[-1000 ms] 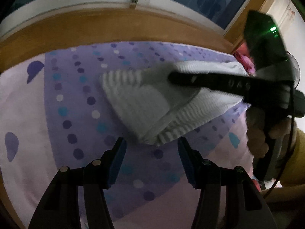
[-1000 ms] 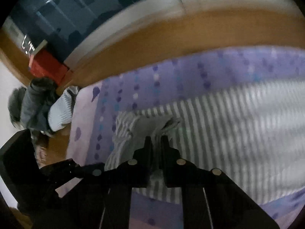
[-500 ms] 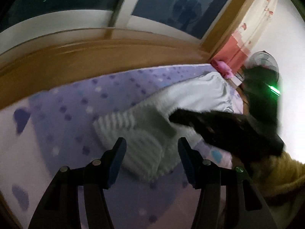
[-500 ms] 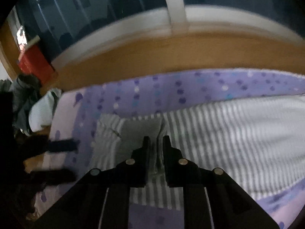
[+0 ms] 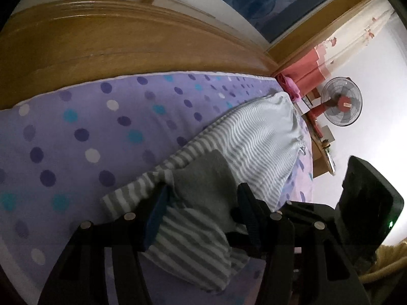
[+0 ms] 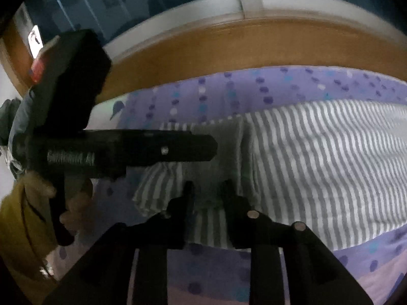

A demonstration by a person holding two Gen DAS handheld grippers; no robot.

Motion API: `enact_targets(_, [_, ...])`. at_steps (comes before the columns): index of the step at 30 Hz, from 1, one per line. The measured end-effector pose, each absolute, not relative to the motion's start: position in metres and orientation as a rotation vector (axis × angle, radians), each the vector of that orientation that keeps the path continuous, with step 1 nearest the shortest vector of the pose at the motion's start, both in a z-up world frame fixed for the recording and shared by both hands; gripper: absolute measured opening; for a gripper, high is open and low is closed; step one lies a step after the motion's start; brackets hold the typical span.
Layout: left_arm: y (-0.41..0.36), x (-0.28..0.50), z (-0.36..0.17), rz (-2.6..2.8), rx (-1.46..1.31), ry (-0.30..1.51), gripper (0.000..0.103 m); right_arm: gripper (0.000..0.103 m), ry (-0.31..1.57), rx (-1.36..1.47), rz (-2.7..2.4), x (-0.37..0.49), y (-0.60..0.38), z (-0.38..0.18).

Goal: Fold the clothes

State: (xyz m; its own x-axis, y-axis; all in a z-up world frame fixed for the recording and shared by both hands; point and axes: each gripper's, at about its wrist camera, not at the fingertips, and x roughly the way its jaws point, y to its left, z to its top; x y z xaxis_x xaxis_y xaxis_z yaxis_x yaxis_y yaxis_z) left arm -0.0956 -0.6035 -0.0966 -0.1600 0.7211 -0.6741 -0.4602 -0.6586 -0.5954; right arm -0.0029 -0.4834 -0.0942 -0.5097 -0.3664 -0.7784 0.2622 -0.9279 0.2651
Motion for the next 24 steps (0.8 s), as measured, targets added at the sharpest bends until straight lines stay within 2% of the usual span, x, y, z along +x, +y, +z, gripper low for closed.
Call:
enact_targets(8, [-0.599, -0.099, -0.094, 1.905, -1.353, -0.316, 0.057, 0.024, -0.088, 1.310, -2.356, 0.020, -0.494, -0.085])
enact_targets(12, [-0.592, -0.104, -0.091, 1.912, -1.406, -0.267, 0.057, 0.031, -0.073, 1.288, -2.290, 0.033, -0.504, -0.078])
enact_targets(16, [-0.592, -0.108, -0.091, 1.909, -1.428, -0.258, 0.057, 0.031, -0.062, 1.293, -2.291, 0.020, -0.523, -0.090])
enact_targets(19, [-0.596, -0.112, -0.093, 1.895, -1.429, -0.285, 0.057, 0.035, -0.059, 1.296, -2.276, 0.014, -0.533, -0.094])
enact_targets(24, [-0.598, -0.112, -0.093, 1.889, -1.417, -0.307, 0.057, 0.035, -0.035, 1.330, -2.070, 0.031, -0.548, -0.101])
